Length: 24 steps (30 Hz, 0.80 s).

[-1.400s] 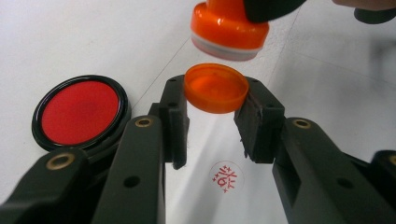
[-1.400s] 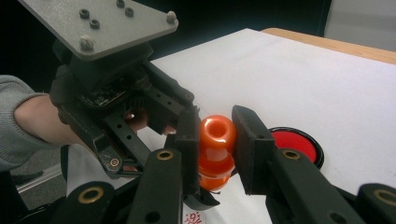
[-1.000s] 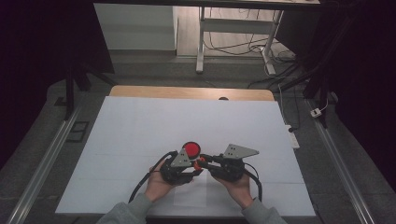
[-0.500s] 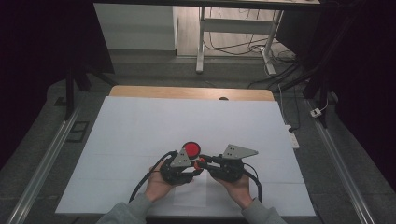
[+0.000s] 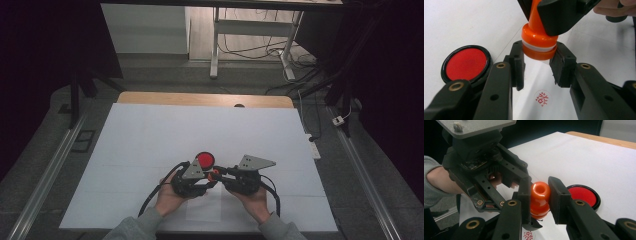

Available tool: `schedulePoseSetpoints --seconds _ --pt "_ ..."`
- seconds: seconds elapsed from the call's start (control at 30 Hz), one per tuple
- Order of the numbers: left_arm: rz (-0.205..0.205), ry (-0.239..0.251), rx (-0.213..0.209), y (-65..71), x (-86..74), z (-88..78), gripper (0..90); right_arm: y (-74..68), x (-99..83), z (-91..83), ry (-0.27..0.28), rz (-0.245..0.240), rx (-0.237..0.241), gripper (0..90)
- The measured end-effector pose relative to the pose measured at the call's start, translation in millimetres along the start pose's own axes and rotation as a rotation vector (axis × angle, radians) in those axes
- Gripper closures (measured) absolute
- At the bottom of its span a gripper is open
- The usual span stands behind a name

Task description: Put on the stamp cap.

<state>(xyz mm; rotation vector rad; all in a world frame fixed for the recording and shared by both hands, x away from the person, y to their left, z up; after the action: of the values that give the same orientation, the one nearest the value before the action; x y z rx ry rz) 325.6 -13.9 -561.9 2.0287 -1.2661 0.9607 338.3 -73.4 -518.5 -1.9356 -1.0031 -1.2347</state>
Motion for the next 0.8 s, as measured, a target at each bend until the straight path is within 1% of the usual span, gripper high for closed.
schedulePoseSetpoints --seconds 0.8 --pt "-0.015 0.013 -0.002 -0.1 1.2 -0.8 64.8 -0.7 -0.9 0.5 -0.002 -0.001 0.001 72.0"
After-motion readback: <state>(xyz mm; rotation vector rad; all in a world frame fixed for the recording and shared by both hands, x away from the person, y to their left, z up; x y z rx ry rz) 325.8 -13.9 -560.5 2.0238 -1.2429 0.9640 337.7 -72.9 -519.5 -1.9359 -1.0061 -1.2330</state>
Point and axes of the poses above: each handheld gripper's, and its own axes: z roughly forward along the jaws, x roughly out of its top, y roughly to its right, the point moved 10 cm from there along z, roughly forward along the jaws, and after that the axes turned 7 degrees about -x, right-handed, at the moved point
